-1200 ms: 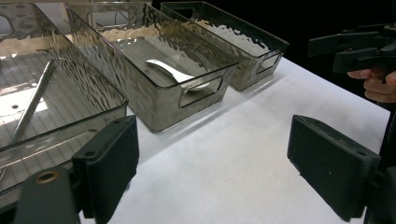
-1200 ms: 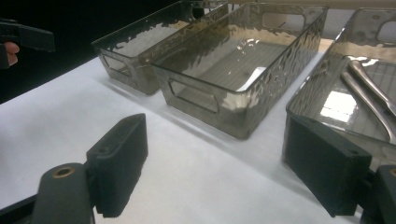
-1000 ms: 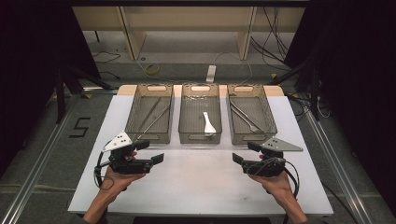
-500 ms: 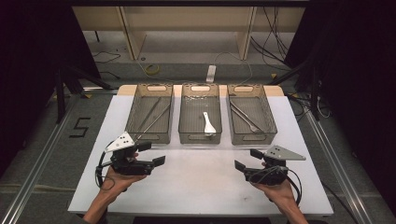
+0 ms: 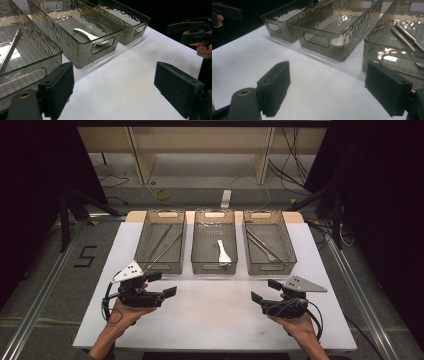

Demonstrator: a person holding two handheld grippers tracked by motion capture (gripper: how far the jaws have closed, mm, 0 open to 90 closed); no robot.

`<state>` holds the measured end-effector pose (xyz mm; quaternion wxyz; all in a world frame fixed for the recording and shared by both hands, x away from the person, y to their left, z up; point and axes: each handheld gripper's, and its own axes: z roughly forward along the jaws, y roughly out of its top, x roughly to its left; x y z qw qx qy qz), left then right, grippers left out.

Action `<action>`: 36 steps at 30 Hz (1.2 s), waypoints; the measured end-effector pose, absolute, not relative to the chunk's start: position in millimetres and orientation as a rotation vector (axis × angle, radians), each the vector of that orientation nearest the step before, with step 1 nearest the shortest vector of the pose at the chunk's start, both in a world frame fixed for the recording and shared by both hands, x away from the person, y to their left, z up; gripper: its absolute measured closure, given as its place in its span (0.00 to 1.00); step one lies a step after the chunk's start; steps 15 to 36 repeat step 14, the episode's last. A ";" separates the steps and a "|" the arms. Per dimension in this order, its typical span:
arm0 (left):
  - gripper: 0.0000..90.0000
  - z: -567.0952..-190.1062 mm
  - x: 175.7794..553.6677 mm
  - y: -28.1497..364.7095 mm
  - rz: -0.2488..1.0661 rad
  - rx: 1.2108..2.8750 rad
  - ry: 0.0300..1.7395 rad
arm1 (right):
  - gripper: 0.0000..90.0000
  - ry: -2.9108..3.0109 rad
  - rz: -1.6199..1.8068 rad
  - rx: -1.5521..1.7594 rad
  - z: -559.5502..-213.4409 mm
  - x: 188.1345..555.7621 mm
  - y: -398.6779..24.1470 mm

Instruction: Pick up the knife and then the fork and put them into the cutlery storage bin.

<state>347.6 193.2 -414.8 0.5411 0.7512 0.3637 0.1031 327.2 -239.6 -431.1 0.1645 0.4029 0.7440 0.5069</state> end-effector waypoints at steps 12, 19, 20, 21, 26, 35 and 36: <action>0.18 -414.8 347.7 193.0 0.245 1.786 0.865 | 0.24 2.126 1.435 1.139 -431.3 327.1 -238.4; 0.18 -414.8 347.7 193.2 0.245 1.786 0.865 | 0.24 2.126 1.434 1.137 -431.3 327.1 -238.4; 0.18 -414.8 347.7 193.2 0.245 1.786 0.865 | 0.24 2.126 1.434 1.137 -431.3 327.1 -238.4; 0.18 -414.8 347.7 193.2 0.245 1.786 0.865 | 0.24 2.126 1.434 1.137 -431.3 327.1 -238.4; 0.18 -414.8 347.7 193.2 0.245 1.786 0.865 | 0.24 2.126 1.434 1.137 -431.3 327.1 -238.4; 0.18 -414.8 347.7 193.2 0.245 1.786 0.865 | 0.24 2.126 1.434 1.137 -431.3 327.1 -238.4; 0.18 -414.8 347.7 193.2 0.245 1.786 0.865 | 0.24 2.126 1.434 1.137 -431.3 327.1 -238.4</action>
